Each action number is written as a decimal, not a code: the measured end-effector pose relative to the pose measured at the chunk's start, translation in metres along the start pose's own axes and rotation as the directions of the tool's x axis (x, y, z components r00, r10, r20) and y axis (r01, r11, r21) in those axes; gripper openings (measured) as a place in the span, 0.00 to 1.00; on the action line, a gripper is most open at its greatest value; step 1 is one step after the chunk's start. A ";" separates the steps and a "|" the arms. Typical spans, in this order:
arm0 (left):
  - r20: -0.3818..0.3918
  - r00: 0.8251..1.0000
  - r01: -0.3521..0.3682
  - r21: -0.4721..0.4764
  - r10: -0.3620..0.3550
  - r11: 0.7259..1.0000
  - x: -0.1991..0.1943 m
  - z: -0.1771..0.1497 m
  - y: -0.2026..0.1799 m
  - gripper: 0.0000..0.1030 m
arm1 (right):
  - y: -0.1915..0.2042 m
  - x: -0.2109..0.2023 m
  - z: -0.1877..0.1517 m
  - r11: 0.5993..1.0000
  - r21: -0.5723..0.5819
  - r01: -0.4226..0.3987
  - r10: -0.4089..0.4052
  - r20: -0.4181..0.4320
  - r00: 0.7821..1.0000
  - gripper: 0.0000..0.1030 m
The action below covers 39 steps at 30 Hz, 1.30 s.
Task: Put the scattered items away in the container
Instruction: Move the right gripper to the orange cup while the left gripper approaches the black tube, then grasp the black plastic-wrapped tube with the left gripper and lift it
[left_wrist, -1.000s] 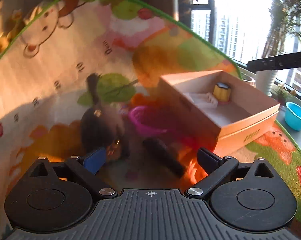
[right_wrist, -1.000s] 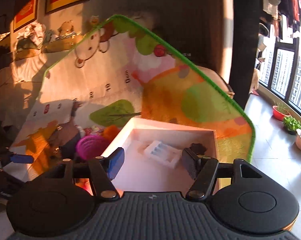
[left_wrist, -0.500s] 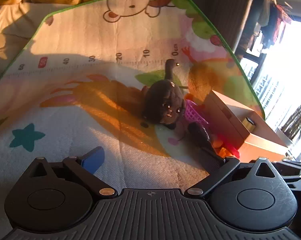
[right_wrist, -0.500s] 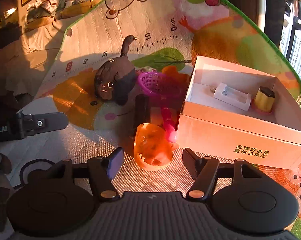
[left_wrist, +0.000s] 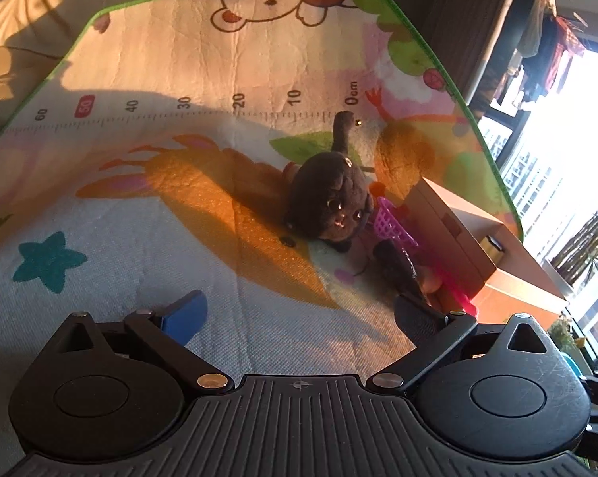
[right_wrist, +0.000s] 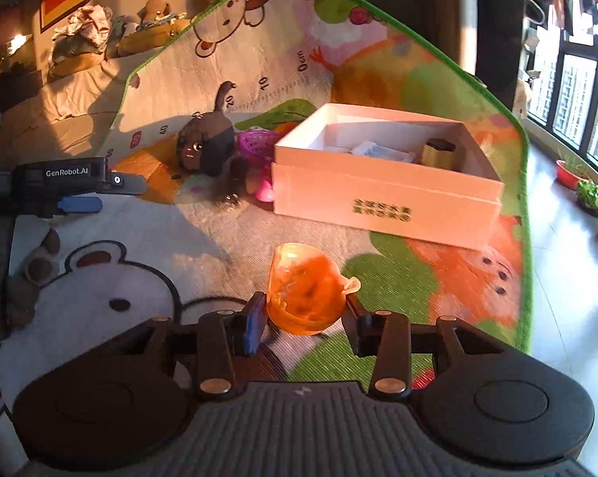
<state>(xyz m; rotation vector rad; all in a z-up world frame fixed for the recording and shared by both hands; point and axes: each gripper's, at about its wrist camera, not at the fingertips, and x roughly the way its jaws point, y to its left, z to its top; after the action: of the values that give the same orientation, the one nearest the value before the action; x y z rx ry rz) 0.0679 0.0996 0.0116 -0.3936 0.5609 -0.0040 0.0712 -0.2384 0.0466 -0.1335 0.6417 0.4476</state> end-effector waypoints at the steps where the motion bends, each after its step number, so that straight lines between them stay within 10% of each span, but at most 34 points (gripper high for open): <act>1: -0.004 1.000 -0.015 0.020 0.015 1.000 0.001 0.000 -0.004 0.99 | -0.005 -0.002 -0.006 1.000 0.009 0.014 -0.014 0.005 1.000 0.39; 13: -0.072 0.995 -0.035 0.356 0.064 0.934 0.057 -0.001 -0.110 0.99 | -0.033 -0.013 -0.024 0.987 0.130 -0.090 0.078 0.097 0.992 0.67; 15: -0.085 0.993 -0.049 0.371 0.087 0.927 0.067 -0.002 -0.119 0.90 | -0.035 -0.015 -0.025 0.985 0.142 -0.099 0.084 0.109 0.990 0.72; 17: -0.117 0.987 -0.056 0.371 0.106 0.927 0.077 -0.001 -0.123 0.61 | -0.036 -0.017 -0.026 0.984 0.144 -0.107 0.090 0.118 0.989 0.73; 22: -0.116 0.985 -0.071 0.401 0.128 0.913 0.085 -0.005 -0.125 0.61 | -0.035 -0.017 -0.026 0.983 0.146 -0.109 0.091 0.126 0.988 0.75; 24: -0.114 0.986 -0.060 0.418 0.117 0.907 0.083 -0.005 -0.125 0.44 | -0.036 -0.017 -0.026 0.982 0.153 -0.109 0.090 0.125 0.988 0.77; 29: -0.119 0.989 -0.028 0.421 0.086 0.906 0.066 -0.004 -0.118 0.24 | -0.039 -0.015 -0.026 0.979 0.174 -0.109 0.090 0.113 0.990 0.79; 39: -0.277 0.961 0.138 0.476 -0.001 0.869 -0.034 -0.047 -0.088 0.27 | -0.038 -0.011 -0.024 0.980 0.178 -0.094 0.079 0.087 0.993 0.84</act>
<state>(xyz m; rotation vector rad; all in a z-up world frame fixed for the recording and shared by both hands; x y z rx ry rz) 0.0238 0.0054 0.0250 0.0915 0.7892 -0.2717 0.0671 -0.2822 0.0339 0.0855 0.6089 0.4737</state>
